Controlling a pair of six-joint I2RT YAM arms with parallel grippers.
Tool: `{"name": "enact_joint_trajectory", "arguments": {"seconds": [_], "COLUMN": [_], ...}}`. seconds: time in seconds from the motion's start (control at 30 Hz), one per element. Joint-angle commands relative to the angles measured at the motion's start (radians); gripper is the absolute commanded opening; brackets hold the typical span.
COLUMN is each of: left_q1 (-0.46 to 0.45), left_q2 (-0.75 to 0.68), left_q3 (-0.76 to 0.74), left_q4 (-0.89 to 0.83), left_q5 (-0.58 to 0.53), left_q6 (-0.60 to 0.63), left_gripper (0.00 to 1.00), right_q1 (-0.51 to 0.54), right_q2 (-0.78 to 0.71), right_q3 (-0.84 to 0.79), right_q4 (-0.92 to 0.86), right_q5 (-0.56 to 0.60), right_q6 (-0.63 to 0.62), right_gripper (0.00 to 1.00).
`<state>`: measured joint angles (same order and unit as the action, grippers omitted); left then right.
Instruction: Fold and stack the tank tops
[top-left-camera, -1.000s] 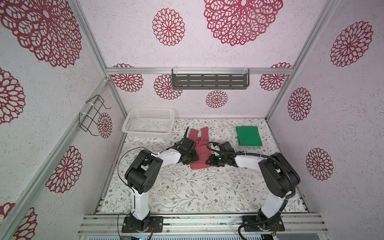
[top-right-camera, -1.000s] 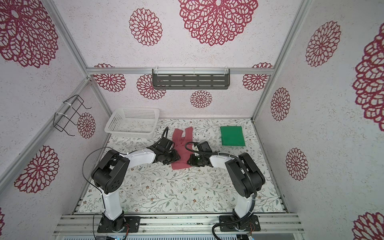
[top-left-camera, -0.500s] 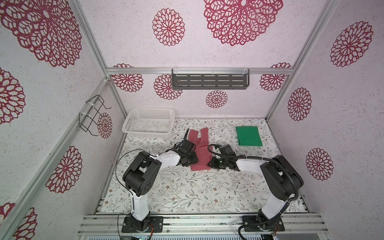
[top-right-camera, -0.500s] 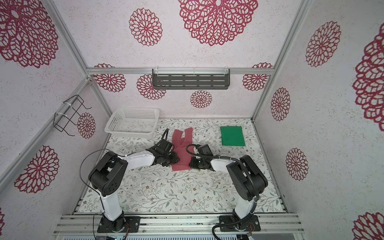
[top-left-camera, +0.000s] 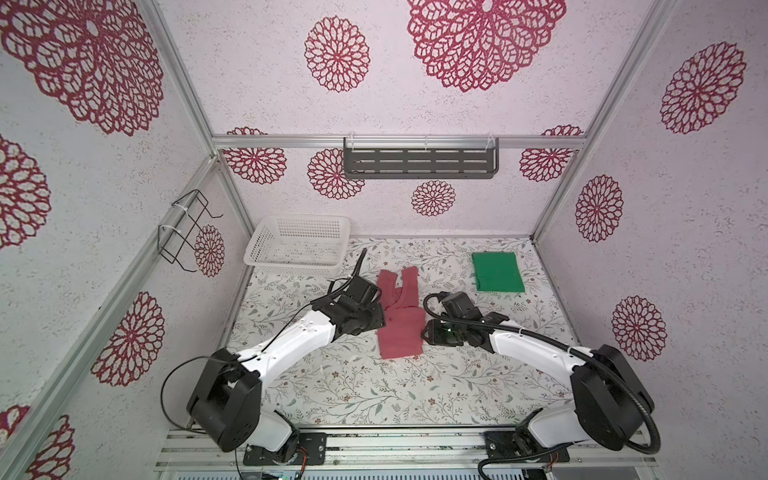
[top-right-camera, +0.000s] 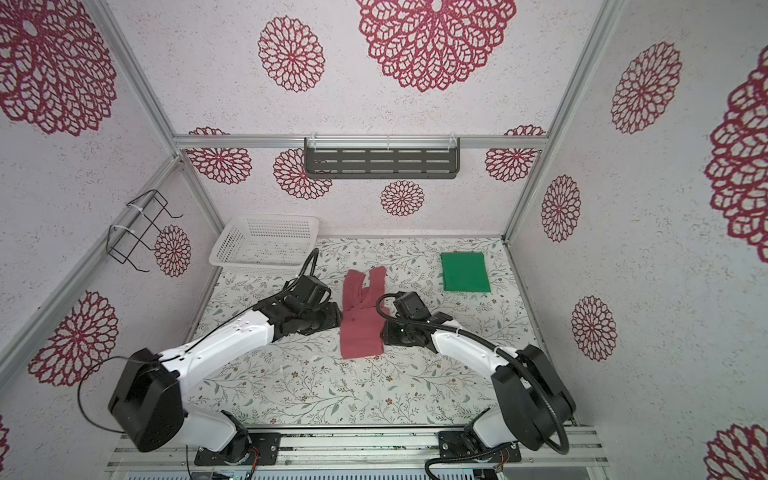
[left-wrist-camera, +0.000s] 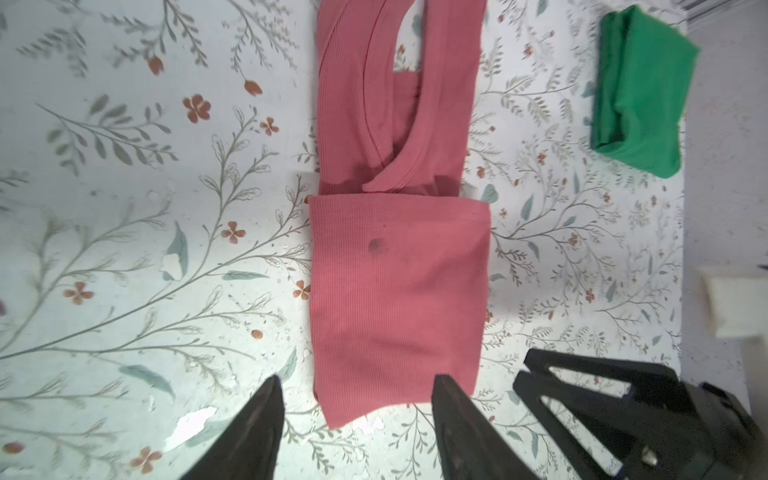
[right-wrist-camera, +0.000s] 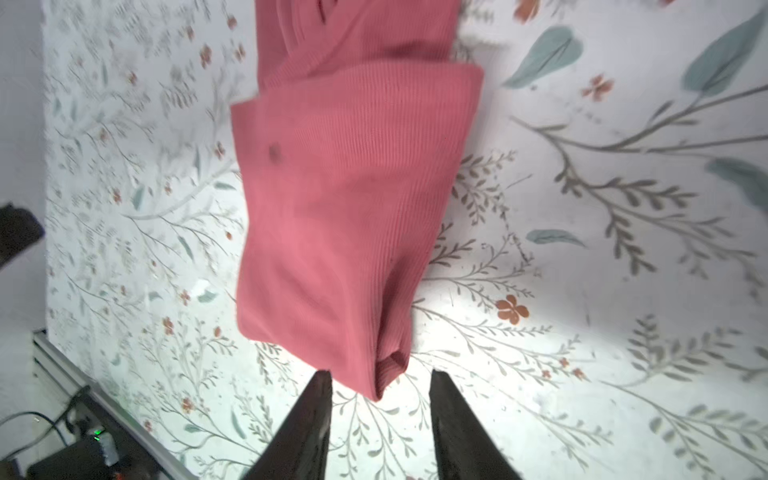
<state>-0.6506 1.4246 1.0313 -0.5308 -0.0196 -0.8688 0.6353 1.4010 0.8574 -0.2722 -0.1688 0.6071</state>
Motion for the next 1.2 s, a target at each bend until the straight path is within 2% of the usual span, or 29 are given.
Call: {"name": "enact_joint_trajectory", "arguments": {"seconds": [0.0, 0.13, 0.27, 0.37, 0.47, 0.67, 0.77, 0.83, 0.93, 1.17], "left_q1": [-0.066, -0.126, -0.139, -0.139, -0.122, -0.103, -0.095, -0.095, -0.103, -0.145], "left_q2": [-0.016, 0.060, 0.158, 0.210, 0.219, 0.062, -0.003, -0.022, -0.026, -0.026], "left_q3": [-0.074, -0.125, -0.147, -0.171, -0.192, -0.160, -0.197, -0.255, -0.349, -0.500], "left_q4": [0.031, 0.167, 0.265, 0.283, 0.247, 0.083, 0.083, 0.155, 0.291, 0.464], "left_q5": [0.008, 0.050, 0.065, 0.071, 0.055, -0.025, -0.006, 0.043, 0.097, 0.066], "left_q6": [-0.090, -0.179, -0.211, -0.217, -0.201, -0.150, -0.186, -0.244, -0.349, -0.522], "left_gripper": [0.55, 0.51, 0.49, 0.49, 0.49, 0.53, 0.58, 0.64, 0.67, 0.67], "right_q1": [0.003, 0.034, 0.037, 0.030, 0.003, -0.064, -0.075, -0.071, -0.054, -0.013], "right_q2": [-0.036, 0.014, 0.072, 0.115, 0.131, -0.021, -0.076, -0.083, -0.074, -0.011], "right_q3": [0.004, -0.051, -0.100, -0.140, -0.149, -0.136, -0.145, -0.170, -0.216, -0.307], "right_q4": [-0.036, 0.120, 0.216, 0.284, 0.271, 0.138, 0.097, 0.123, 0.200, 0.392], "right_q5": [0.015, -0.084, -0.110, -0.124, -0.112, -0.098, -0.107, -0.144, -0.181, -0.227], "right_q6": [0.000, 0.063, 0.085, 0.089, 0.072, 0.020, 0.018, 0.047, 0.097, 0.194], "right_gripper": [0.30, 0.22, 0.18, 0.17, 0.17, 0.34, 0.42, 0.47, 0.48, 0.53]}}
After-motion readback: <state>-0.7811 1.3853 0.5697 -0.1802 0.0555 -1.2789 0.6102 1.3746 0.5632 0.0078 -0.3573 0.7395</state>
